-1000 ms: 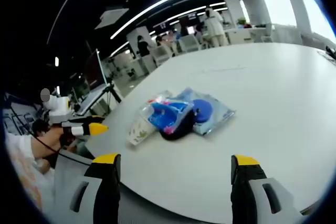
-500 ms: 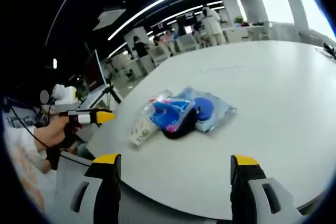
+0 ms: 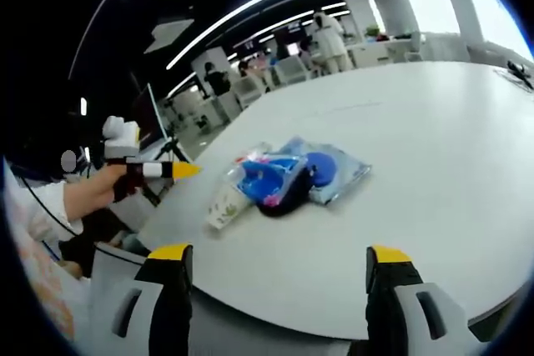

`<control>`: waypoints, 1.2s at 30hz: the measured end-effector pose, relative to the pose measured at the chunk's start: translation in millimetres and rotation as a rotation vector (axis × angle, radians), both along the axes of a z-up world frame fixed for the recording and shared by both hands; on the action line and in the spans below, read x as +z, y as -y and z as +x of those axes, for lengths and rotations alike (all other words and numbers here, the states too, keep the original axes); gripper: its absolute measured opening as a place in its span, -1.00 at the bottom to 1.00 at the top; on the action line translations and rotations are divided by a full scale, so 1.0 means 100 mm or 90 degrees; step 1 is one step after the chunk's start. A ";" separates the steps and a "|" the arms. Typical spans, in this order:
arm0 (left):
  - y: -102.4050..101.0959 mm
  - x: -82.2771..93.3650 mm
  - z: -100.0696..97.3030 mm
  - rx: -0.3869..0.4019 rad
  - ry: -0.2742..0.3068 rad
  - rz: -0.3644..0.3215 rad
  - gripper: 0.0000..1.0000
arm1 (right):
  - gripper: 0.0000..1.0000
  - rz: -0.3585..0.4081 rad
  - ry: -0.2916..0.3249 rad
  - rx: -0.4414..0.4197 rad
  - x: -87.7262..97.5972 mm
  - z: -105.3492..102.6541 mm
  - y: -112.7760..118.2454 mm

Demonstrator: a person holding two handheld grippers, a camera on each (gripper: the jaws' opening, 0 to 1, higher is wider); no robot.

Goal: Arrange the tabletop items into an orderly group along one side of the table until the central work area is clear of visible clutter.

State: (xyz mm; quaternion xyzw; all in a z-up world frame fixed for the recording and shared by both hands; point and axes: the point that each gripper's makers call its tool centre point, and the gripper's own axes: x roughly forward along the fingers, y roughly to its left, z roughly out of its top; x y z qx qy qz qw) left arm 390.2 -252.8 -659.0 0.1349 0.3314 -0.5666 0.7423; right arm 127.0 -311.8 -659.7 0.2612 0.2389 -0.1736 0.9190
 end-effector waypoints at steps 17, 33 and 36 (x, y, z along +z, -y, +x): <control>0.25 -0.14 0.16 0.001 -0.005 0.062 0.03 | 0.72 0.012 -0.001 -0.029 -0.03 -0.07 0.08; 0.40 -0.38 0.25 0.020 -0.027 0.120 -0.11 | 0.71 0.024 -0.006 -0.048 -0.08 -0.12 0.12; 0.42 -0.43 0.29 0.027 -0.032 0.129 -0.12 | 0.71 0.026 -0.007 -0.052 -0.10 -0.13 0.12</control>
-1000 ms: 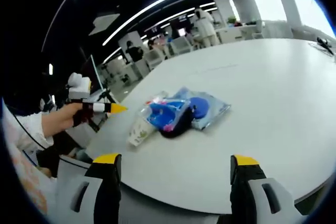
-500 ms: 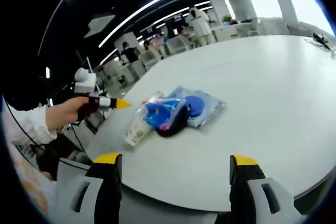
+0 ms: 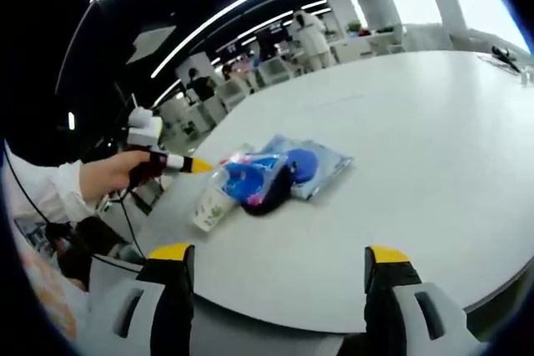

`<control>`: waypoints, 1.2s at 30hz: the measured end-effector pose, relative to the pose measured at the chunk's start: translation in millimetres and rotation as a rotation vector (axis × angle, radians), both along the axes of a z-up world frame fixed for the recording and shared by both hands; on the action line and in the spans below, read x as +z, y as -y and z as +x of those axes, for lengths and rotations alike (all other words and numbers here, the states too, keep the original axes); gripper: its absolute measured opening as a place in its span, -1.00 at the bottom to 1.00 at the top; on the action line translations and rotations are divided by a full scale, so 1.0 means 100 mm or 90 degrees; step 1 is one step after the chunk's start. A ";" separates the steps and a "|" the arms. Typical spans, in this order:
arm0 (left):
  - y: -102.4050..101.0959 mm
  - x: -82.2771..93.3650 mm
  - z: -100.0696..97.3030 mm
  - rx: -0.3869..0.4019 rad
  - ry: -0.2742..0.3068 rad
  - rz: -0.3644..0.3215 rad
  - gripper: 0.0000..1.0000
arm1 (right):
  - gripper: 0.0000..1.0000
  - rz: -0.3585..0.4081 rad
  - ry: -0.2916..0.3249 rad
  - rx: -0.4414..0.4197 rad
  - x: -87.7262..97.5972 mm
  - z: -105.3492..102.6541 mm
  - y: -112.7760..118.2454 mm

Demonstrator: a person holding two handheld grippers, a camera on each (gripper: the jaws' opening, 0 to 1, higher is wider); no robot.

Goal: Arrange the tabletop items into an orderly group along one side of the table until the central work area is clear of visible clutter.

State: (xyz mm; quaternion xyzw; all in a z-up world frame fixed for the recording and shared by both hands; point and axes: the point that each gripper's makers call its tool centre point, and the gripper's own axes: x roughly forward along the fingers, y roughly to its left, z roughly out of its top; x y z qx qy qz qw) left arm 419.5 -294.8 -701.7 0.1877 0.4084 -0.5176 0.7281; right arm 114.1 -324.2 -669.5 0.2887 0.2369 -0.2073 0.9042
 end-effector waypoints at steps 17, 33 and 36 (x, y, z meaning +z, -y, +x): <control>0.15 -0.20 0.06 0.013 -0.017 0.035 -0.16 | 0.69 0.011 -0.007 0.005 -0.05 0.07 0.02; 0.30 -0.43 0.01 0.004 -0.022 0.075 -0.19 | 0.68 0.024 -0.018 0.009 -0.11 0.07 0.04; 0.32 -0.45 0.02 0.006 -0.025 0.078 -0.17 | 0.68 0.025 -0.017 0.010 -0.11 0.08 0.04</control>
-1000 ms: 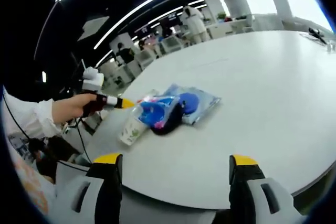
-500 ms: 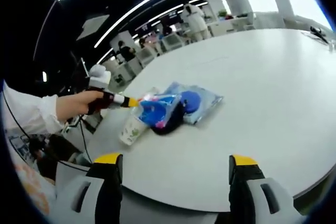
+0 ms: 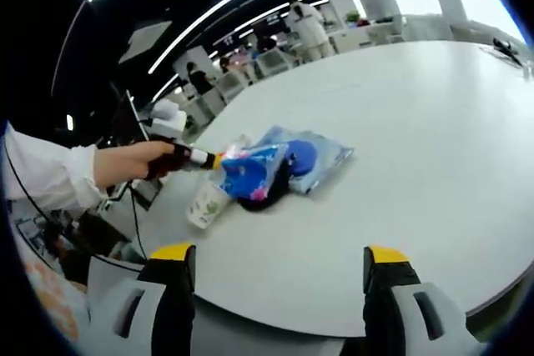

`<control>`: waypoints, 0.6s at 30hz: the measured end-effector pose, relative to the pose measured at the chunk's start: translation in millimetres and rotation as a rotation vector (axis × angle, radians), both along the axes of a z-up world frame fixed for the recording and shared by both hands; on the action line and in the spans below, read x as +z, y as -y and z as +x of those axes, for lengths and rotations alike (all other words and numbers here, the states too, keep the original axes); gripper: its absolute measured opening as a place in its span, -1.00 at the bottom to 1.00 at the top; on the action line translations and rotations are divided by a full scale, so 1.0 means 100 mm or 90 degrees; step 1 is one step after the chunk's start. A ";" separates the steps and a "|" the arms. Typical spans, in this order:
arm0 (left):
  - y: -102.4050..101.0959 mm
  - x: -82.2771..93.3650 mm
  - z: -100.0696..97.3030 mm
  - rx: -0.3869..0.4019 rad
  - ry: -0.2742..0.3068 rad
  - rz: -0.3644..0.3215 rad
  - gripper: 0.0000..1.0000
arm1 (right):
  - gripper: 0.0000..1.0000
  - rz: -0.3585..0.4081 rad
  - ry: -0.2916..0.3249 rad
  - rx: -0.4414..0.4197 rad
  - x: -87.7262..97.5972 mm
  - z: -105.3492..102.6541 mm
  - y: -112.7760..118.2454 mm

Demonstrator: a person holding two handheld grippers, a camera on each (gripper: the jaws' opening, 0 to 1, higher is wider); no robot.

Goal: Arrange the tabletop items into an orderly group along one side of the table until the central work area is clear of visible clutter.

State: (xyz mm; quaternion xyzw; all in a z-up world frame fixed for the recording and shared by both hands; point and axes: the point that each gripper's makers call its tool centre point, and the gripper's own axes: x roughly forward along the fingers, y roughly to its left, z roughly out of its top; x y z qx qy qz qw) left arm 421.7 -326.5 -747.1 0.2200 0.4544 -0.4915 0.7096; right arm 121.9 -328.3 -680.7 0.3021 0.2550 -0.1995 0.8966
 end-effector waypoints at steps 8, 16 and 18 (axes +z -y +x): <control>0.10 -0.09 0.00 0.000 -0.006 0.008 -0.12 | 0.68 0.008 -0.004 -0.010 -0.04 -0.04 0.03; 0.17 -0.11 0.05 0.003 -0.003 0.006 -0.10 | 0.67 0.013 -0.008 -0.013 -0.08 -0.05 0.04; 0.20 -0.11 0.07 -0.003 -0.001 0.002 -0.08 | 0.67 0.013 -0.009 -0.012 -0.08 -0.04 0.04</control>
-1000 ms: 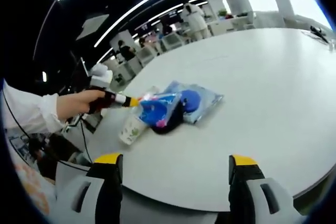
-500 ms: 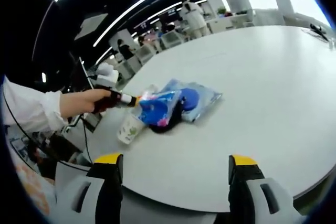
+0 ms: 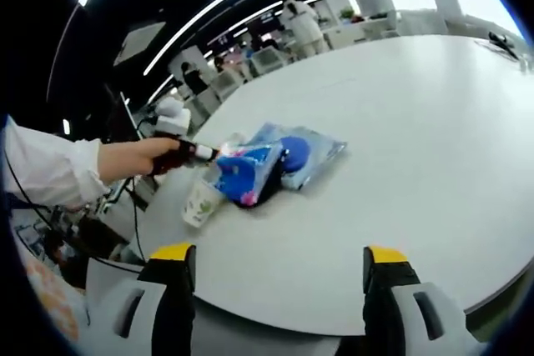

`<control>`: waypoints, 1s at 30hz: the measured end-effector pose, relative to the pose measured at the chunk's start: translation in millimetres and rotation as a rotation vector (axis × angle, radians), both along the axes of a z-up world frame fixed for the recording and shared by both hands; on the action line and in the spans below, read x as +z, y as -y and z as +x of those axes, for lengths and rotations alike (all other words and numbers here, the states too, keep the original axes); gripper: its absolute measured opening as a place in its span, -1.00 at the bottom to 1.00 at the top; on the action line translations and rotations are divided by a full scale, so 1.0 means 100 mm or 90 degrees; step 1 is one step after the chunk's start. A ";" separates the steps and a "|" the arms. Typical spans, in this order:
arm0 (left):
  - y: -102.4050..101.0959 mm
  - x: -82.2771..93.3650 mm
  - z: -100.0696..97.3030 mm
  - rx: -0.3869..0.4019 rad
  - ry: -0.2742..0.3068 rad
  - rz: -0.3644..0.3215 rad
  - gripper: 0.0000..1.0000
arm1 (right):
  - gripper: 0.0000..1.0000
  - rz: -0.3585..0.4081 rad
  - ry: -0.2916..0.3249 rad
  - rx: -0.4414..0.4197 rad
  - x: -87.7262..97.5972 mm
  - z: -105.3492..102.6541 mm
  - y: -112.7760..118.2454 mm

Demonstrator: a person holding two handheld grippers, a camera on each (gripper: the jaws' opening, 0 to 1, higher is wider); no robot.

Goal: Arrange the tabletop items into an orderly group along one side of the table until the central work area is clear of visible clutter.

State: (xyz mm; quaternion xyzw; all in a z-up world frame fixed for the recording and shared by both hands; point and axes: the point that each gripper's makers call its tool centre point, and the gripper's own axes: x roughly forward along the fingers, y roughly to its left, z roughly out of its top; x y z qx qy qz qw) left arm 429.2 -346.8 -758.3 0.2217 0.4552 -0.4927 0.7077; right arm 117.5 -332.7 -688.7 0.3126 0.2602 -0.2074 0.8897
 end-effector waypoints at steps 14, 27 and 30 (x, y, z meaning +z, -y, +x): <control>0.06 -0.01 0.07 -0.036 0.038 -0.013 -0.18 | 0.65 0.000 0.000 -0.002 -0.02 0.02 0.03; -0.02 0.26 0.07 -0.003 0.043 -0.075 -0.29 | 0.64 -0.019 0.002 -0.007 0.05 -0.04 0.11; -0.07 0.38 0.11 0.008 0.047 -0.098 -0.28 | 0.64 -0.022 0.006 -0.002 0.07 -0.03 0.10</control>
